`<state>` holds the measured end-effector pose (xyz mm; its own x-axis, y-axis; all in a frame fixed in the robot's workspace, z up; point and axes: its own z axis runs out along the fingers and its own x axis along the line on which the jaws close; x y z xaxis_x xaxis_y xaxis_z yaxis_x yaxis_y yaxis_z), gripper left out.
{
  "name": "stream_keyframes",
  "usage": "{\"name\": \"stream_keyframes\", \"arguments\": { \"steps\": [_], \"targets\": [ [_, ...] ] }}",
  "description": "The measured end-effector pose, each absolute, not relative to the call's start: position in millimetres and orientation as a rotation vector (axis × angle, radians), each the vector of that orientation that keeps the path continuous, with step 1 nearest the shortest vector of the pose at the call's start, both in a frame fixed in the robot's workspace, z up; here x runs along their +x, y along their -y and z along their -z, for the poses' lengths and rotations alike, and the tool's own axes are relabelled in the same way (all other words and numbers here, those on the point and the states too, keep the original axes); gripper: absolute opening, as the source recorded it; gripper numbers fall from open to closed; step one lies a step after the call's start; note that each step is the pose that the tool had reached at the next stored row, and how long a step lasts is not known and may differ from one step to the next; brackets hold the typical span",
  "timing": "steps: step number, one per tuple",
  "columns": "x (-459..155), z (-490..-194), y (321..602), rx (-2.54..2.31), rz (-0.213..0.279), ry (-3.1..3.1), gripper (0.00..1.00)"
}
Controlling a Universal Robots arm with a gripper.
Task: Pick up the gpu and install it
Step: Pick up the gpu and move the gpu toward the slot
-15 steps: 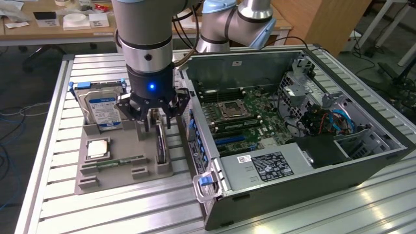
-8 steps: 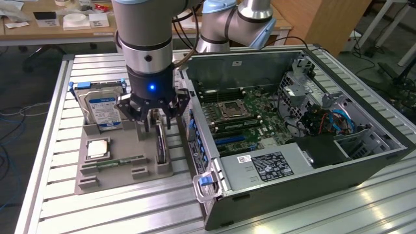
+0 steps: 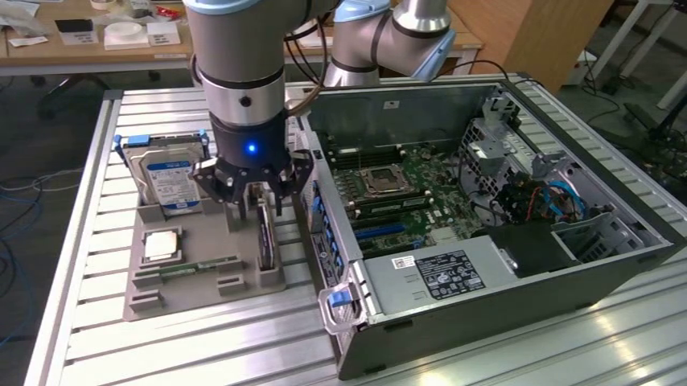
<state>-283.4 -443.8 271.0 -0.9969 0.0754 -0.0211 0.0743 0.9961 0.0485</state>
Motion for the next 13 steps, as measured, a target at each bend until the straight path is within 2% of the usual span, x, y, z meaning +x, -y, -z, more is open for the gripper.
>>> {"name": "stream_keyframes", "arguments": {
  "steps": [13],
  "targets": [
    [-283,-258,444,0.117,-0.074,-3.116,0.53]
  ]
}}
